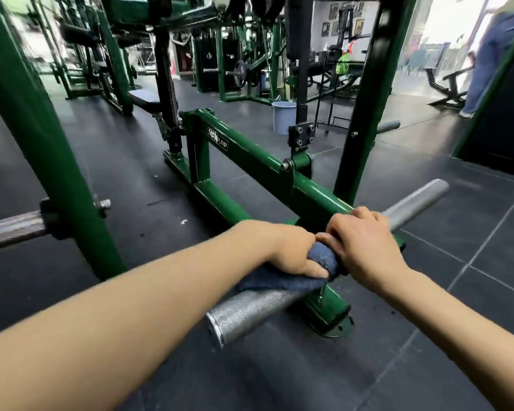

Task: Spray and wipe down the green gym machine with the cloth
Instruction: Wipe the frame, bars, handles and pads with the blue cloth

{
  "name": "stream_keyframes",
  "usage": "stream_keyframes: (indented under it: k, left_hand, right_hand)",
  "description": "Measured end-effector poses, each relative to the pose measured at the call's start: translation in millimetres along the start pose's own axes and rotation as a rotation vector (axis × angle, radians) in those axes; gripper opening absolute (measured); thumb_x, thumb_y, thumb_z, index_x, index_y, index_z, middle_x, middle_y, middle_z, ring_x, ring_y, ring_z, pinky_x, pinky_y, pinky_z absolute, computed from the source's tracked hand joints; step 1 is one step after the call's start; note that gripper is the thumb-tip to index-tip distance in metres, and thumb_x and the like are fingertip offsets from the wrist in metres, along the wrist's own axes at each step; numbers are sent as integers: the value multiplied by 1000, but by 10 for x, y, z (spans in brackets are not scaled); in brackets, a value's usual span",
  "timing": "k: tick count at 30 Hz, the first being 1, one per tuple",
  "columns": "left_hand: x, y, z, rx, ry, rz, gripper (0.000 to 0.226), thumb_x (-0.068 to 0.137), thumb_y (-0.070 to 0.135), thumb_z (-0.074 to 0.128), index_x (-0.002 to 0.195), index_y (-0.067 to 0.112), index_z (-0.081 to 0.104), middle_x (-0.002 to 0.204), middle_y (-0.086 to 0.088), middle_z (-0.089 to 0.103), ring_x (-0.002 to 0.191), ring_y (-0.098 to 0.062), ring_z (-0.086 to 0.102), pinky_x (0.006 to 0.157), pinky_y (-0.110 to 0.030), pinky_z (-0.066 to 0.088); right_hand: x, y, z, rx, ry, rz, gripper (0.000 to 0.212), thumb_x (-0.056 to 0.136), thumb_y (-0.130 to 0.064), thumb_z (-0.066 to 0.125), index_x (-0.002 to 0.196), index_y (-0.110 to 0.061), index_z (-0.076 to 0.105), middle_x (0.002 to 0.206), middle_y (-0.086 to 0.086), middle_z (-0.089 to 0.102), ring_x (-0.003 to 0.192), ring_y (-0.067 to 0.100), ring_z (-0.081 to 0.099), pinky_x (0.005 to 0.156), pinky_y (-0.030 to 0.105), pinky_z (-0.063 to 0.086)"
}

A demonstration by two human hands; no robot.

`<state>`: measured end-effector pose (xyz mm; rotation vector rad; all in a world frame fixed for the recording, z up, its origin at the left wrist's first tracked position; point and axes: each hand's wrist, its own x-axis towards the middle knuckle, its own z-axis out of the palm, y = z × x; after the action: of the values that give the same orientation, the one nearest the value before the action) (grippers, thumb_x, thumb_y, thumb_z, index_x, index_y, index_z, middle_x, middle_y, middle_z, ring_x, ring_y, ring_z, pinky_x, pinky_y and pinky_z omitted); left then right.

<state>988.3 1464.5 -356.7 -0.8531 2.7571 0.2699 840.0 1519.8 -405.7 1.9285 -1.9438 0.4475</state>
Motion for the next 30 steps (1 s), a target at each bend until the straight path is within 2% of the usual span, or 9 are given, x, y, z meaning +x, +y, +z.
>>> stream_keyframes:
  k: [4,7,12,15,19,21,23,26,30]
  left_hand:
    - [253,157,180,66,108,-60,41,90,50,54,108,13,57,116,-8,62,104,-30,59,75,-31,40]
    - [392,165,171,-20,148,-71,36,93,45,50,106,13,58,117,-9,62,103,-30,58,75,-31,38]
    - [624,12,128,-246,115,-31,31,96,37,48,97,9,61,95,-8,59,86,-25,52,72,-29,35]
    - [654,-87,226,-337,142,-13,33,96,38,48,85,9,58,86,-8,60,85,-28,56,69,-31,37]
    - [434,-245,258,-450,188,17,34,99,33,48,104,3,63,104,-13,65,97,-27,58,79,-31,41]
    - [282,-438,355,-528,251,-1,29,97,29,52,111,6,64,113,-10,65,105,-24,58,88,-30,43]
    - [144,-658,547,-584,321,-40,26,96,25,55,114,8,63,115,-9,66,108,-23,58,91,-30,43]
    - [28,-885,804,-751,425,-95,26,93,20,59,116,8,62,113,-11,67,107,-26,61,93,-32,45]
    - [8,-1105,852,-906,546,-194,30,94,20,56,122,10,59,117,-8,65,110,-25,59,89,-27,42]
  right_hand:
    - [-163,188,302,13,69,-30,36,85,-44,40,79,-23,68,79,-4,62,85,29,59,78,36,35]
    - [-34,246,309,-5,140,-18,34,82,-40,41,77,-23,71,76,-4,62,77,29,56,69,34,36]
    - [110,357,437,-17,103,22,13,64,-21,69,76,-23,74,71,-3,60,75,30,53,66,34,33]
    - [169,302,362,-56,-21,98,12,81,-21,71,91,-24,76,85,-1,65,91,29,49,74,34,30]
    - [158,117,171,55,-158,193,26,97,-38,47,99,-28,72,100,-5,69,105,24,53,88,35,37]
    - [136,-65,65,286,-187,223,25,95,-40,49,99,-30,71,100,-11,70,104,16,60,92,38,44]
    - [127,-330,9,426,-279,209,33,91,-48,53,116,-31,65,116,-14,67,113,9,59,100,36,43]
    - [176,-735,-18,417,-471,138,67,85,-56,59,140,-22,45,139,-7,51,129,13,47,109,32,35]
    - [382,-1059,-4,289,-503,109,66,90,-51,56,146,-24,33,145,-4,42,133,16,40,109,33,33]
